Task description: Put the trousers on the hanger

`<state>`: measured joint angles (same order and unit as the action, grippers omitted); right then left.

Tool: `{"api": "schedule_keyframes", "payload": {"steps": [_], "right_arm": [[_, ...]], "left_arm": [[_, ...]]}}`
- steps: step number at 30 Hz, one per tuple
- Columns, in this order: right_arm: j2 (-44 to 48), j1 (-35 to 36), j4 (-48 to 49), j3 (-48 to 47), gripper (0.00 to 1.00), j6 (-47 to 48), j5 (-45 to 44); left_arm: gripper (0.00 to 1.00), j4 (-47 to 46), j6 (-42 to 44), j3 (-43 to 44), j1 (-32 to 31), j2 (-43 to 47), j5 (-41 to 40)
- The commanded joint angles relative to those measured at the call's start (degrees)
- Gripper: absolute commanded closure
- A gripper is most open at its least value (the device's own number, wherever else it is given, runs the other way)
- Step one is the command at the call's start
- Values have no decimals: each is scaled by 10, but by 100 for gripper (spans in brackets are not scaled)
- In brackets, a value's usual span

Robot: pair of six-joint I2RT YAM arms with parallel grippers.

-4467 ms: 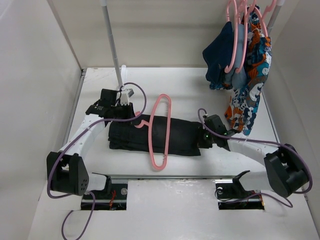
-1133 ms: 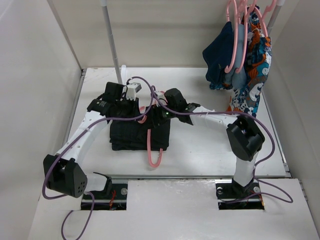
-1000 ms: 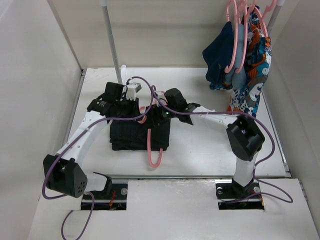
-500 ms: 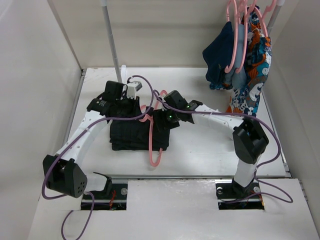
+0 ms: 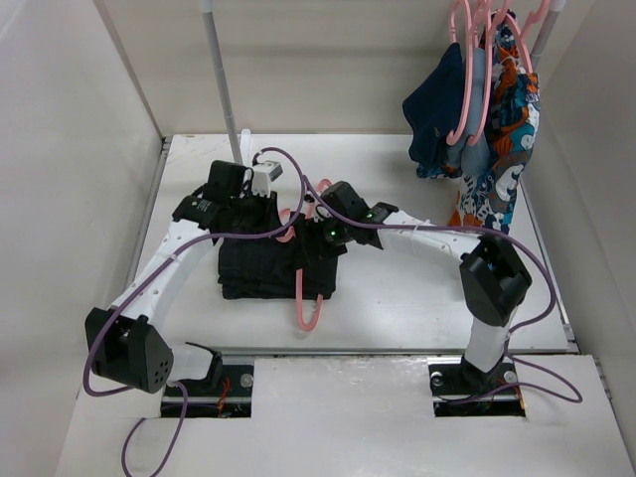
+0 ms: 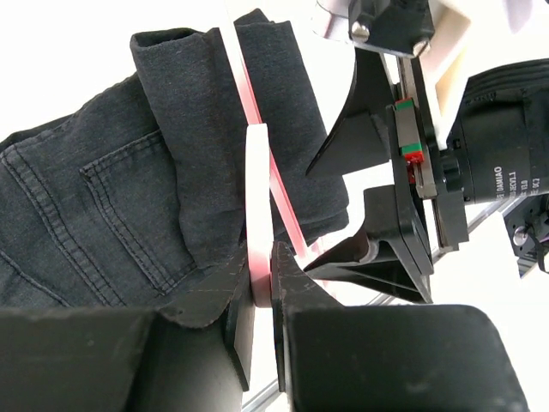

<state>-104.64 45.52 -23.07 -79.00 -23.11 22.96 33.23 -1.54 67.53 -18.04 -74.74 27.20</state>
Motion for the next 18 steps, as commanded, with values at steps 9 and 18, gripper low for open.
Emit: {"api": "schedule_keyframes", "payload": {"steps": [9, 18], "right_arm": [[-65, 2, 99, -38, 34, -25, 88], [-21, -39, 176, 35, 100, -62, 157]], "left_arm": [[100, -28, 8, 19, -2, 20, 10], [30, 13, 65, 49, -2, 20, 31]]}}
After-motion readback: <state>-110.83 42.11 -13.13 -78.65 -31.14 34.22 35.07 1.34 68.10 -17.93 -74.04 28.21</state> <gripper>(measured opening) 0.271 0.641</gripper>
